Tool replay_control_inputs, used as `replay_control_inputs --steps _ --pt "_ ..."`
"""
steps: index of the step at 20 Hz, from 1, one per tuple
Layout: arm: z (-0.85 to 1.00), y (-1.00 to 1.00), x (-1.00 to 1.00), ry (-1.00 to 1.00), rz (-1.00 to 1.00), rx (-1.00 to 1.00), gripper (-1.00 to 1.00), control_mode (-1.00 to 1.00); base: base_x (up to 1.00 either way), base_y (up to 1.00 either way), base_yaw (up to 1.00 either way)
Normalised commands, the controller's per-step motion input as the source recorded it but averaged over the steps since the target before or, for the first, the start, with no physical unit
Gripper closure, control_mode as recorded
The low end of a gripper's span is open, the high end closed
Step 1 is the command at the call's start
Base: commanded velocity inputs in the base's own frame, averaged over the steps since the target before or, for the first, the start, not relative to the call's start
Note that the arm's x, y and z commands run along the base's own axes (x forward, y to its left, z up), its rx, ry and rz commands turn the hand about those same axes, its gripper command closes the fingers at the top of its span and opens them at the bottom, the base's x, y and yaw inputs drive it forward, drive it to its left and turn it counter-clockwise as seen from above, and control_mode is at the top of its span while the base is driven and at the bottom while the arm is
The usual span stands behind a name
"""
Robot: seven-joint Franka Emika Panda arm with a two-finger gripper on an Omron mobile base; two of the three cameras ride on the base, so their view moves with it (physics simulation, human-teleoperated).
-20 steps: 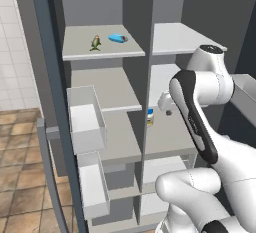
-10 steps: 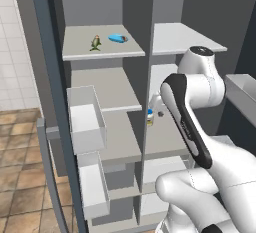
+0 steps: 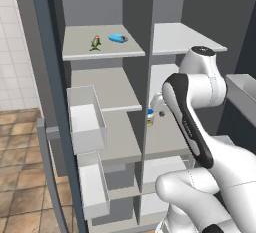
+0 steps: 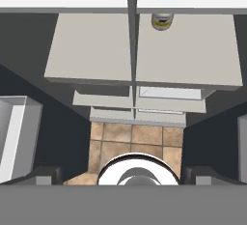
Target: Pick up the frozen fish from the freezer, place it on any shelf in the fridge, and close the fridge and freezer doors when done.
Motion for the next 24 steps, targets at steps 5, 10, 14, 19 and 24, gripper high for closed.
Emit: replay_control_inputs --steps 5,10,14,19,24 --pt "0.00 -0.34 0.00 0.00 0.00 0.00 -1.00 -1.00 0.00 0.00 0.00" --pt "0.00 0.00 0.00 0.00 0.00 0.00 -1.00 -1.00 0.00 0.00 0.00" --pt "0.00 0.00 0.00 0.00 0.00 0.00 -1.00 -1.00 0.00 0.00 0.00" --pt "0.00 0.03 0.00 0.00 0.00 0.00 -1.00 1.00 -0.01 0.05 0.00" --pt "0.00 0.00 0.00 0.00 0.00 0.00 -1.00 1.00 0.00 0.24 0.00"
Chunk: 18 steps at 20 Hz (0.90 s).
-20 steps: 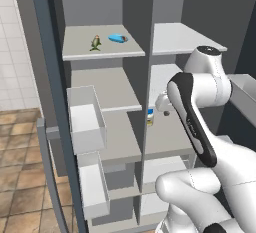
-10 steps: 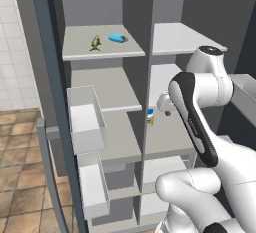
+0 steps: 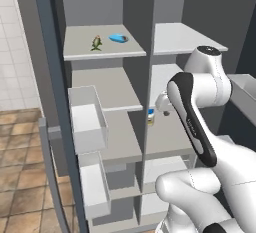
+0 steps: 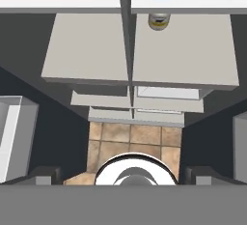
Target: Pick up the frozen fish from the freezer, place it on any shelf in the fridge, and close the fridge and freezer doors when done.
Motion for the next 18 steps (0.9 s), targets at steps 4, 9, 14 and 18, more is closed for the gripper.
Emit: replay_control_inputs --steps 4,9,14,18 --pt "0.00 0.00 0.00 0.00 0.00 0.00 -1.00 1.00 0.00 0.36 0.00" --pt "0.00 0.00 0.00 0.00 0.00 0.00 -1.00 1.00 0.00 0.43 0.00" --pt "0.00 0.00 0.00 0.00 0.00 0.00 -1.00 1.00 0.03 0.27 0.00" --pt "0.00 0.00 0.00 0.00 0.00 0.00 -1.00 1.00 0.12 0.14 0.00"
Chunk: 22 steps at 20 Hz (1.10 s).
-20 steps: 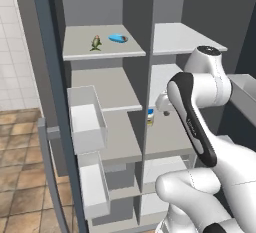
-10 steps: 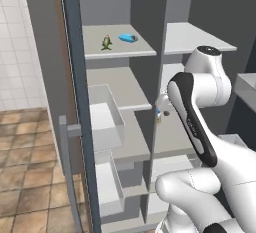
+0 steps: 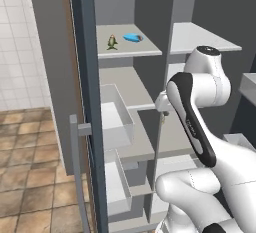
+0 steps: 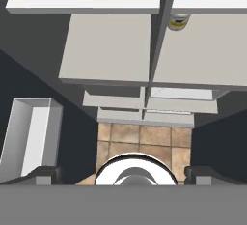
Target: Pick up the frozen fish from the freezer, place it on any shelf in the fridge, and close the fridge and freezer doors when done.
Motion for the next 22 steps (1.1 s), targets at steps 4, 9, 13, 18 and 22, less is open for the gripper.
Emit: replay_control_inputs --steps 4,9,13,18,22 --pt "0.00 0.00 0.00 0.00 0.00 0.00 -1.00 1.00 0.19 0.16 0.00" --pt "0.00 0.00 0.00 0.00 0.00 0.00 -1.00 1.00 0.26 0.21 0.00" --pt "0.00 0.00 0.00 0.00 0.00 0.00 -1.00 1.00 0.28 0.21 0.00" --pt "0.12 0.19 0.22 -0.05 0.00 0.00 -1.00 -1.00 0.07 0.04 0.00" --pt "0.73 0.21 0.04 -0.29 0.00 0.00 -1.00 -1.00 0.00 0.00 0.00"
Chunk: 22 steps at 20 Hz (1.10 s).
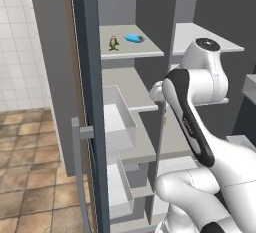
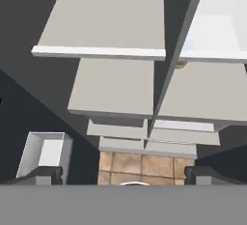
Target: Pick up the frozen fish from the freezer, place it on any shelf in the fridge, and close the fridge and freezer doors when done.
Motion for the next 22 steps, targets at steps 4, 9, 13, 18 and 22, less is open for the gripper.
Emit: replay_control_inputs --steps 4,9,13,18,22 --pt "0.92 0.28 0.11 -0.40 0.00 0.00 -1.00 -1.00 0.00 0.00 0.00" --pt "0.84 0.49 0.27 -0.27 0.00 0.01 -1.00 -1.00 0.00 0.00 0.00" --pt "0.73 0.54 0.39 -0.13 0.00 0.10 -1.00 -1.00 0.00 0.00 0.00" --pt "0.30 0.41 0.42 -0.17 0.00 0.13 -1.00 -1.00 0.00 0.00 0.00" --pt "0.00 0.01 0.40 -0.09 0.00 0.04 -1.00 -1.00 0.00 0.00 0.00"
